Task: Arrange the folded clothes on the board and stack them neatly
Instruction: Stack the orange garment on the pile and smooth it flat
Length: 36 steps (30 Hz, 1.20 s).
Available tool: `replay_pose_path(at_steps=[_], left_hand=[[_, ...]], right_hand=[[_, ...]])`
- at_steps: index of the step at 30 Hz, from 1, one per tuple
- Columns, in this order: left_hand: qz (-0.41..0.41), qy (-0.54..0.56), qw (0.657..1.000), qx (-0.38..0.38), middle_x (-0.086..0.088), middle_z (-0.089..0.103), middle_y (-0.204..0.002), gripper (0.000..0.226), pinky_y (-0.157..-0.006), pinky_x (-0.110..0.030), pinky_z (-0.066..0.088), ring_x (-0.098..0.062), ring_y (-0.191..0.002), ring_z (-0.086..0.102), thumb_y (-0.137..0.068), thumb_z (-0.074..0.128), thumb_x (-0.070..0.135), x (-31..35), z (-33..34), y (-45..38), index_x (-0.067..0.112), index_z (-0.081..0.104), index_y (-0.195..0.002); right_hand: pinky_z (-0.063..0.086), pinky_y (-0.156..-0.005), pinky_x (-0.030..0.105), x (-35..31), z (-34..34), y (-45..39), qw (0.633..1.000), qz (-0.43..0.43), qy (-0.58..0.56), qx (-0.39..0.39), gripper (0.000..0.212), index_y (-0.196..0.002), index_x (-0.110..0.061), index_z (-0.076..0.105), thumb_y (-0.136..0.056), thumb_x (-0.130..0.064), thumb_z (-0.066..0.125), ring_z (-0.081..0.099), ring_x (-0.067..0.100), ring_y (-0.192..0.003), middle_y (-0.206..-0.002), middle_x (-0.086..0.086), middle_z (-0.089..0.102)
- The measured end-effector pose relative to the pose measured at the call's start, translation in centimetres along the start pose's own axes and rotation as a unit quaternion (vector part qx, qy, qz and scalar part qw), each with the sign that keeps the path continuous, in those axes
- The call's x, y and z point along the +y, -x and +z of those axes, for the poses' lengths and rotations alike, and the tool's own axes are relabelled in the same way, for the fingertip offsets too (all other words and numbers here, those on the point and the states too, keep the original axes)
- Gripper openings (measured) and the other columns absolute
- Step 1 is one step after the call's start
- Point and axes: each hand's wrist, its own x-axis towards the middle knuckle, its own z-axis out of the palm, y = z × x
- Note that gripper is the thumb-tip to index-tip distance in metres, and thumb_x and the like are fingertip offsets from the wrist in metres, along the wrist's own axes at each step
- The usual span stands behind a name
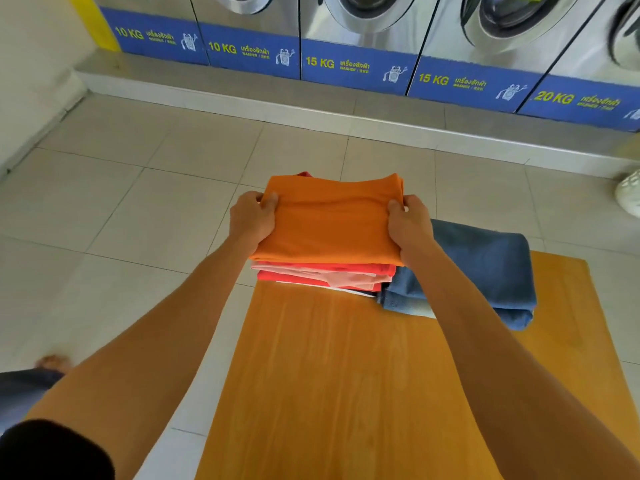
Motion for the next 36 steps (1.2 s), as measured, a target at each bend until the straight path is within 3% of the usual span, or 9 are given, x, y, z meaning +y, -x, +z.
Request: replay_pose_path(at_steps=[8, 14, 19, 22, 24, 26, 29, 33, 36], left_hand=[[0.083, 0.063, 0.994, 0.031, -0.007, 0.057, -0.133, 0.047, -0.092, -0.036, 0.044, -0.025, -0.117, 0.055, -0.099, 0.046, 0.048, 2.8, -1.5, -2.1, 0.014, 0.054, -0.130], [0.000, 0.044, 0.999, -0.008, -0.011, 0.056, -0.133, 0.048, -0.091, -0.041, 0.045, -0.032, -0.118, 0.056, -0.098, 0.049, 0.047, -0.2, 0.9, -2.0, 0.014, 0.053, -0.132], [0.008, 0.014, 1.000, 0.023, -0.010, 0.060, -0.128, 0.048, -0.089, -0.041, 0.047, -0.031, -0.114, 0.058, -0.095, 0.052, 0.049, 0.2, 0.6, -2.7, 0.014, 0.055, -0.128], [0.088, -0.074, 0.987, 0.110, -0.008, 0.064, -0.120, 0.035, -0.083, -0.035, 0.046, -0.027, -0.109, 0.059, -0.097, 0.052, 0.037, 0.6, 0.4, -2.1, 0.015, 0.057, -0.123], [0.191, -0.106, 0.962, 0.162, -0.007, 0.062, -0.122, 0.027, -0.090, -0.035, 0.043, -0.024, -0.113, 0.055, -0.097, 0.051, 0.028, 1.3, 0.7, -1.4, 0.015, 0.060, -0.119], [0.307, -0.130, 0.930, 0.154, -0.008, 0.061, -0.127, 0.029, -0.102, -0.040, 0.039, -0.025, -0.121, 0.052, -0.099, 0.046, 0.027, 2.5, 1.9, 0.0, 0.014, 0.061, -0.119], [0.387, -0.200, 0.898, 0.054, -0.009, 0.045, -0.149, 0.044, -0.117, -0.049, 0.025, -0.028, -0.143, 0.034, -0.104, 0.030, 0.039, 3.3, 4.9, 2.3, 0.018, 0.055, -0.133], [0.325, -0.278, 0.904, -0.027, -0.002, 0.012, -0.165, 0.065, -0.121, -0.052, 0.004, -0.025, -0.152, 0.005, -0.097, 0.010, 0.057, 0.8, 6.1, 2.2, 0.030, 0.024, -0.154], [0.293, -0.294, 0.909, -0.041, 0.000, 0.000, -0.165, 0.071, -0.121, -0.053, 0.001, -0.024, -0.152, -0.002, -0.093, 0.004, 0.063, -0.6, 5.3, 1.2, 0.032, 0.007, -0.157]], right_hand=[[0.041, -0.061, 0.029, 0.4, 0.0, -0.9, 0.999, -0.013, -0.029, 0.041, 0.023, -0.118, -0.016, 0.055, -0.105, -0.030, 0.042, 0.057, 0.018, -0.083, -0.097, 0.001, 0.058], [0.048, -0.076, 0.037, 2.3, -0.3, -0.9, 0.998, 0.014, 0.027, 0.053, 0.029, -0.120, -0.014, 0.059, -0.102, -0.034, 0.047, 0.059, 0.023, -0.096, -0.108, 0.003, 0.061], [0.041, -0.057, 0.023, 2.3, -2.1, -1.3, 0.989, -0.035, 0.107, 0.099, 0.016, -0.105, -0.013, 0.064, -0.099, -0.022, 0.053, 0.064, 0.021, -0.089, -0.091, -0.001, 0.064], [0.048, -0.067, 0.029, 1.8, -2.4, -1.0, 0.972, -0.097, 0.149, 0.154, 0.019, -0.108, -0.016, 0.066, -0.097, -0.016, 0.050, 0.063, 0.019, -0.090, -0.103, 0.002, 0.068], [0.048, -0.079, 0.031, 0.6, -2.0, -0.6, 0.951, -0.172, 0.170, 0.195, 0.021, -0.109, -0.019, 0.068, -0.098, -0.015, 0.050, 0.062, 0.020, -0.101, -0.114, 0.002, 0.068], [0.042, -0.092, 0.034, -1.2, -1.0, 0.0, 0.922, -0.255, 0.198, 0.212, 0.023, -0.111, -0.020, 0.068, -0.098, -0.014, 0.050, 0.057, 0.021, -0.115, -0.122, -0.001, 0.067], [0.034, -0.112, 0.047, -2.8, 1.5, 0.5, 0.890, -0.334, 0.276, 0.139, 0.033, -0.127, -0.019, 0.063, -0.103, -0.023, 0.042, 0.043, 0.024, -0.138, -0.144, 0.002, 0.055], [0.005, -0.123, 0.052, 0.3, 3.3, -0.1, 0.851, -0.257, 0.456, -0.030, 0.059, -0.156, -0.020, 0.027, -0.105, -0.047, 0.019, 0.008, 0.022, -0.154, -0.166, 0.001, 0.016], [-0.005, -0.121, 0.057, 2.3, 2.6, -0.7, 0.862, -0.219, 0.455, -0.044, 0.066, -0.159, -0.025, 0.011, -0.102, -0.058, 0.013, -0.003, 0.019, -0.154, -0.168, -0.001, 0.003]])
